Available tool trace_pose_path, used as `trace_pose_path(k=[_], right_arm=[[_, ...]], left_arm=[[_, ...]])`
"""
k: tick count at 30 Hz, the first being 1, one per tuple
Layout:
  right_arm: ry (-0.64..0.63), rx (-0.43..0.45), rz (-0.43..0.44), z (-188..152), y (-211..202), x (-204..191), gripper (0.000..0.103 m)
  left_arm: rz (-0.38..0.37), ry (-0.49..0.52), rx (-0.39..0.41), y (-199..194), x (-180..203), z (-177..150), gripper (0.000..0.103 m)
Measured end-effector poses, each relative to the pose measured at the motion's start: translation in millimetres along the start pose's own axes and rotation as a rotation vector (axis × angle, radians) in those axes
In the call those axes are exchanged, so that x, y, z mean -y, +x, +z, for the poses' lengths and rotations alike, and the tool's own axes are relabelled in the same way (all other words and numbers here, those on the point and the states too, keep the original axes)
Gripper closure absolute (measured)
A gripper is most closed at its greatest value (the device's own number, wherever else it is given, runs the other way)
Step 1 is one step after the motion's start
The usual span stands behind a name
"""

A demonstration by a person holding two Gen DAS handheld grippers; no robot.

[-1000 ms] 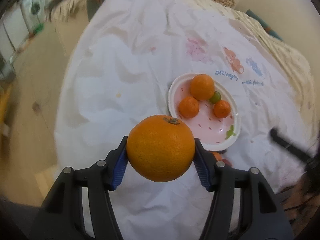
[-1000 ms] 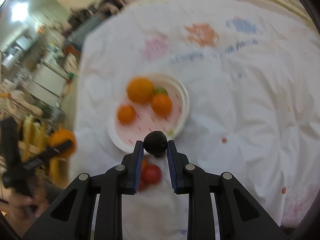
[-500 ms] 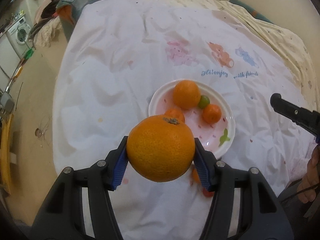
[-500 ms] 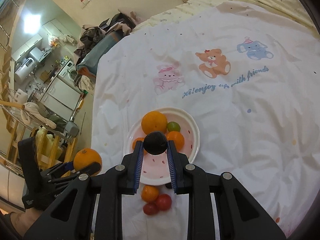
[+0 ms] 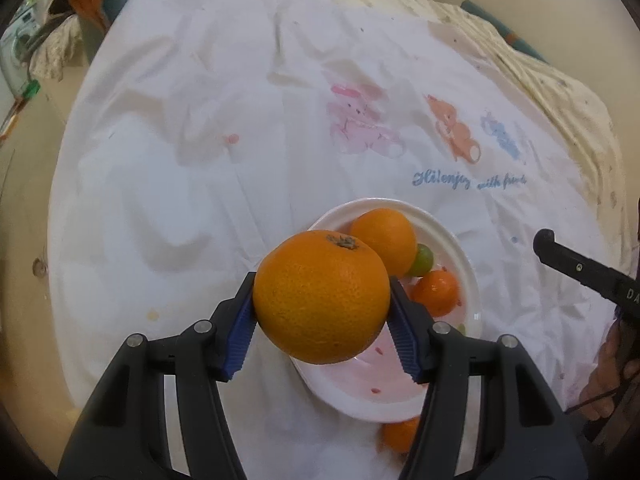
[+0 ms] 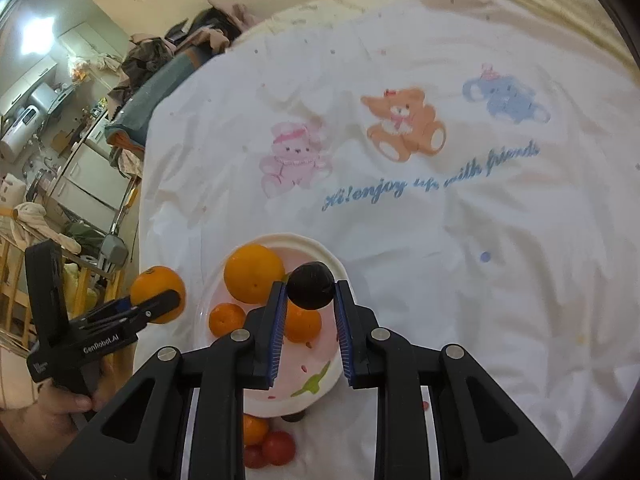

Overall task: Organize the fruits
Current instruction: 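Lower the orange onto the plate and open the left gripper while the right carries the plum over, then open the right gripper to drop the plum on the plate, then withdraw both grippers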

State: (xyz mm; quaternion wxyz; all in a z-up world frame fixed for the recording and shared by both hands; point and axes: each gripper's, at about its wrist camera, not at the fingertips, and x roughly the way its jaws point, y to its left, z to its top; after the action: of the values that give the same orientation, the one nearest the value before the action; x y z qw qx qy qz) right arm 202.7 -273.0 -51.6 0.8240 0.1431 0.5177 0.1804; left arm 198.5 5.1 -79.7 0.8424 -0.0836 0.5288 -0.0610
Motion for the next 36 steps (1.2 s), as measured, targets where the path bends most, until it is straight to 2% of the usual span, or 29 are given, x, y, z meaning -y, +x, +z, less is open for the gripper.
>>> trace_pose_path(k=[4,9,15,23,24,27,28,32,36], right_arm=[[-0.007,-0.046,-0.003,1.9,20.3,3.7,0.078],[0.012,-0.109,0.003,0.4,43.7,11.3,0.078],[0.022,-0.151,0.020,1.3,59.9,13.0,0.078],[0.024,-0.196,0.020,-1.0,74.3,15.7,0.078],[0.024,-0.194,0.022,-1.2,74.1,15.5,0.077],[0.035,-0.204,0.036,-1.9,76.0,16.5,0.076],[0.039,-0.202,0.032,-2.0,76.0,16.8,0.075],[0.045,-0.185,0.050,-0.8,72.3,16.1,0.075],[0.041,-0.179,0.055,0.9,69.7,14.7,0.074]], left_arm=[[0.024,-0.008,-0.023,17.0,-3.2,4.9,0.047],[0.001,-0.049,-0.058,26.7,-9.1,3.5,0.047],[-0.055,-0.062,-0.056,30.5,-2.4,6.8,0.046],[-0.043,-0.072,-0.072,36.7,1.1,8.3,0.044],[-0.041,-0.071,-0.076,37.2,1.8,8.4,0.044],[-0.063,-0.058,-0.084,37.5,3.4,7.4,0.023],[-0.064,-0.051,-0.078,36.7,4.7,6.9,0.021],[-0.031,0.020,-0.071,36.9,16.0,3.7,0.020],[-0.036,0.014,-0.066,34.8,14.9,3.2,0.020]])
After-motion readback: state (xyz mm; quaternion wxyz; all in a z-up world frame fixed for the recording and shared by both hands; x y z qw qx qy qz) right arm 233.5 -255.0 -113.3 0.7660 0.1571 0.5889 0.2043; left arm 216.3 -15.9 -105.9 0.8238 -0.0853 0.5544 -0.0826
